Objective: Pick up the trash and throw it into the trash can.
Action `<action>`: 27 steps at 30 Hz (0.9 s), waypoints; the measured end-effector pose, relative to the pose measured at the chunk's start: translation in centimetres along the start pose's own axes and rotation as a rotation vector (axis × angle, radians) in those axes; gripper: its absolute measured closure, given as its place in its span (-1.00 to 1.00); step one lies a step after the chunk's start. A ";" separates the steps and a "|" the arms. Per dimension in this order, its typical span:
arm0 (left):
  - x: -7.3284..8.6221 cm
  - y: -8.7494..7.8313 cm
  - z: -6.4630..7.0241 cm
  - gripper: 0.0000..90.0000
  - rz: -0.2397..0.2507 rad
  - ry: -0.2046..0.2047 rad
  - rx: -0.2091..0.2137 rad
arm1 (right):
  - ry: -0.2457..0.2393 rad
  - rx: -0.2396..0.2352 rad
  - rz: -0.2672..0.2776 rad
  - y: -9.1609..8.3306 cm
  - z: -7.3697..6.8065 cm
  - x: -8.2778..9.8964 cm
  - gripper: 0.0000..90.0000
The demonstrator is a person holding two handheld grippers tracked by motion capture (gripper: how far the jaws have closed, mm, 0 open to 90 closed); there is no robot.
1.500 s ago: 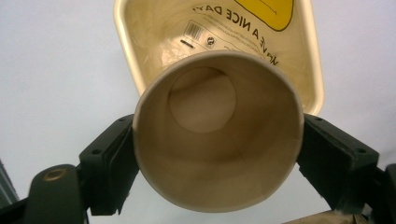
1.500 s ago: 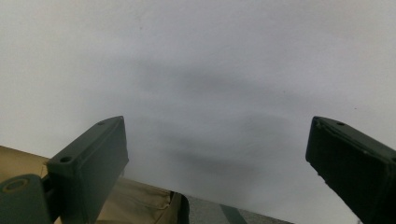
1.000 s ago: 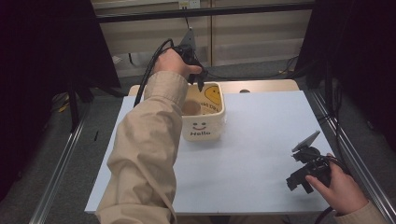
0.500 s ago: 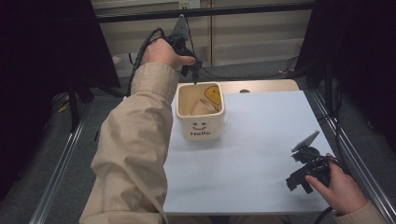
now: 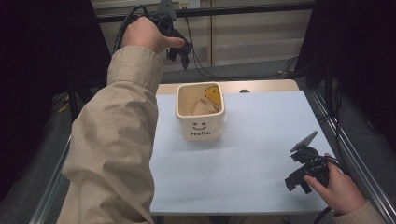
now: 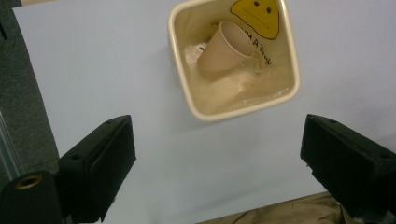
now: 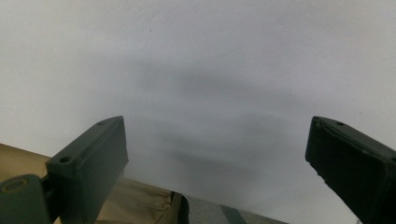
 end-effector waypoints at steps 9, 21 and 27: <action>0.8 0.8 -0.4 -0.78 -0.030 0.009 -0.010 | -0.011 -0.004 0.016 0.1 -0.1 -0.1 -0.88; 3.4 3.0 -2.6 -0.77 -0.031 -0.025 -0.023 | -0.003 0.002 0.006 -0.1 0.1 -0.3 -0.87; 5.1 4.4 -3.8 -0.78 -0.009 -0.028 -0.027 | 0.002 0.004 0.008 -0.1 0.1 -0.2 -0.88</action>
Point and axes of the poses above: each handheld gripper's, and its own axes: y roughly forward along the jaws, x roughly out of its underside, z roughly to its right, the point moved 8 cm from there along y, roughly forward along the jaws, and after that the axes turned 13 degrees about -x, right-handed, at the moved point
